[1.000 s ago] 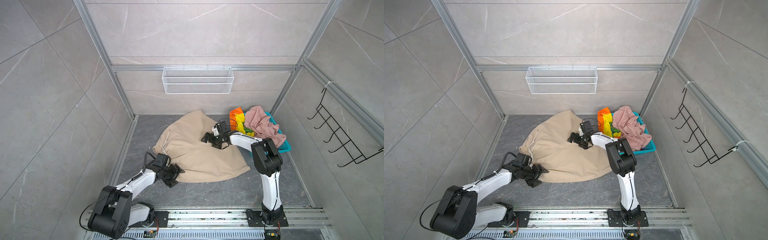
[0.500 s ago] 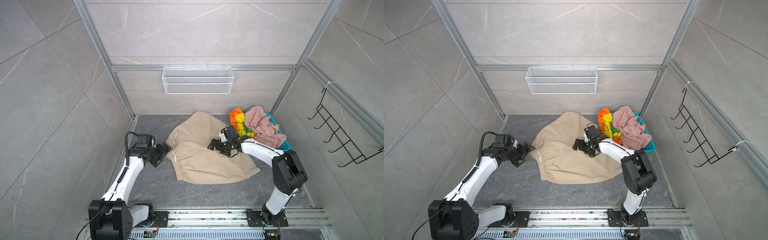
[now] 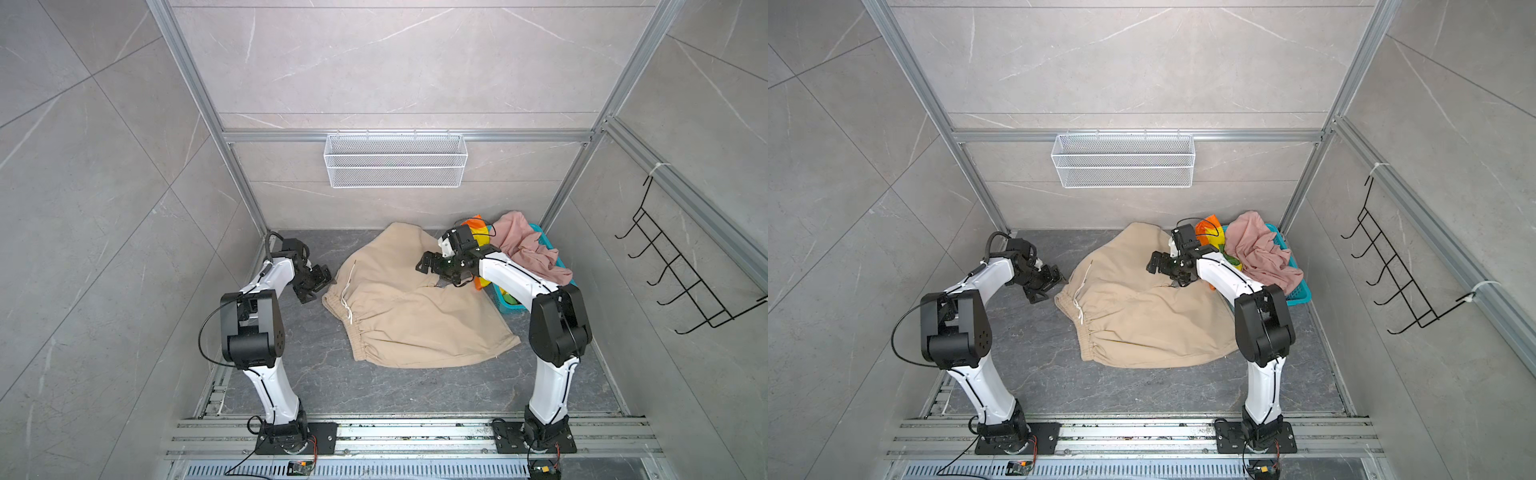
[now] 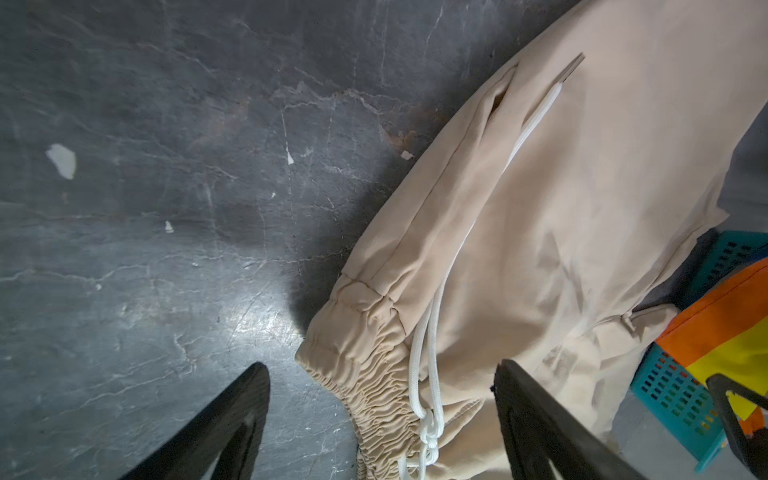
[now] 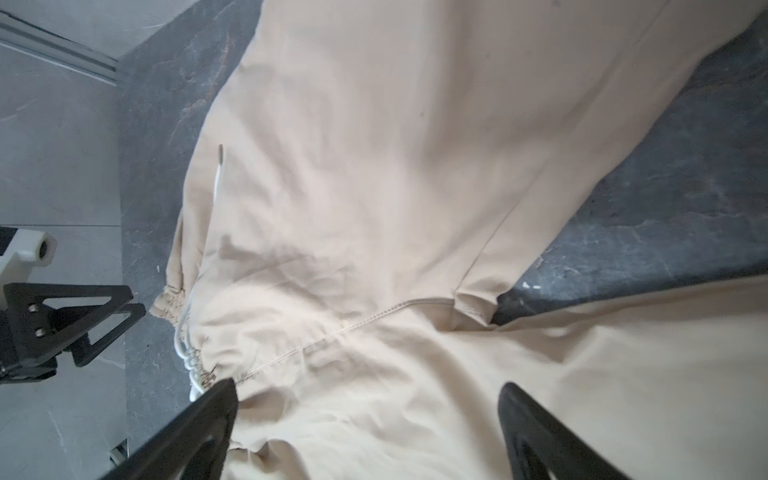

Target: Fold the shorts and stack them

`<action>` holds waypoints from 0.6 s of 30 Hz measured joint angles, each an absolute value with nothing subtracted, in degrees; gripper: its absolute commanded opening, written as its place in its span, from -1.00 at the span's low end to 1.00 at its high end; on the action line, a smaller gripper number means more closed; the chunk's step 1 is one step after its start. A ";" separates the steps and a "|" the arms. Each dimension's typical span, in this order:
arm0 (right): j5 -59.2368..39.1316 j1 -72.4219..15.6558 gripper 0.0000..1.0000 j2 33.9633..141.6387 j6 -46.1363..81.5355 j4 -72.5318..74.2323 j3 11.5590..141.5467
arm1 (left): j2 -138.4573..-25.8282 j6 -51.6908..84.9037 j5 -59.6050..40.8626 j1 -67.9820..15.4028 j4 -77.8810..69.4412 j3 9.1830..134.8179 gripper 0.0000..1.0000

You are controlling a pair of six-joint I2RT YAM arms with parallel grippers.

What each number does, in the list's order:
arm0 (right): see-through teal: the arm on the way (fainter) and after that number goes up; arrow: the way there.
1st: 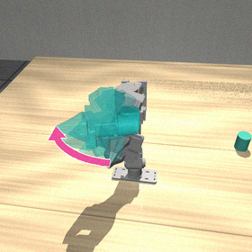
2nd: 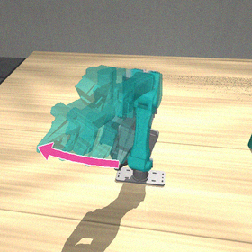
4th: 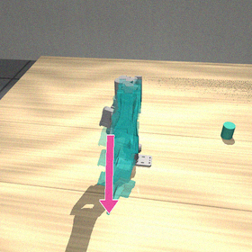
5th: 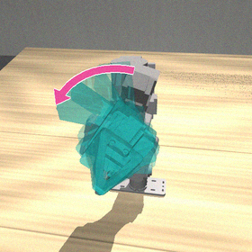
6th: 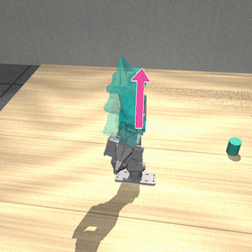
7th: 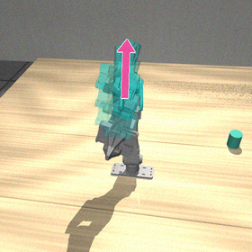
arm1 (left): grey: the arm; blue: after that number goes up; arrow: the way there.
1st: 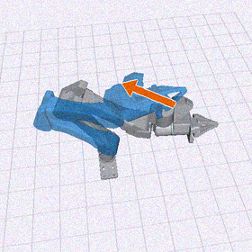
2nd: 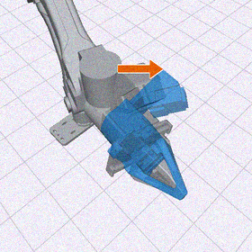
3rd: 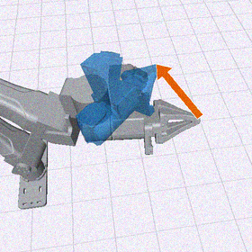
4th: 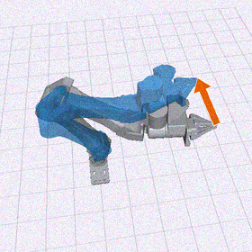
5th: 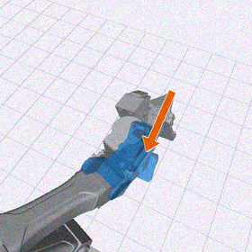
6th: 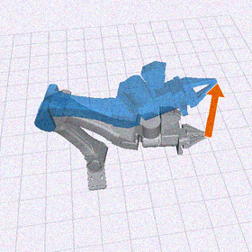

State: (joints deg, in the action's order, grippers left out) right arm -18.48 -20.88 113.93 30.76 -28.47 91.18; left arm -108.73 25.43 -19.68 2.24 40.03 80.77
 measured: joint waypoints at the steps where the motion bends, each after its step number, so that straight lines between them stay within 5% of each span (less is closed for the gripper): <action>1: -18.94 -20.40 0.99 114.85 30.74 -28.69 91.68 | -109.23 24.97 -19.77 2.24 40.27 81.21 0.56; 4: -19.90 -18.81 0.98 118.34 30.28 -29.45 94.54 | -110.80 23.70 -19.64 2.17 40.91 82.76 0.35; 13: -21.89 -15.42 0.98 131.55 29.52 -33.01 109.54 | -114.15 21.71 -18.00 1.85 42.00 83.35 0.13; 16: -22.06 -15.35 0.99 136.16 28.64 -36.10 116.66 | -114.61 21.06 -17.78 1.50 42.02 83.35 -0.12; 18: -21.74 -15.33 0.99 139.44 27.86 -39.07 122.74 | -114.69 20.60 -17.56 1.19 42.04 83.35 -0.53</action>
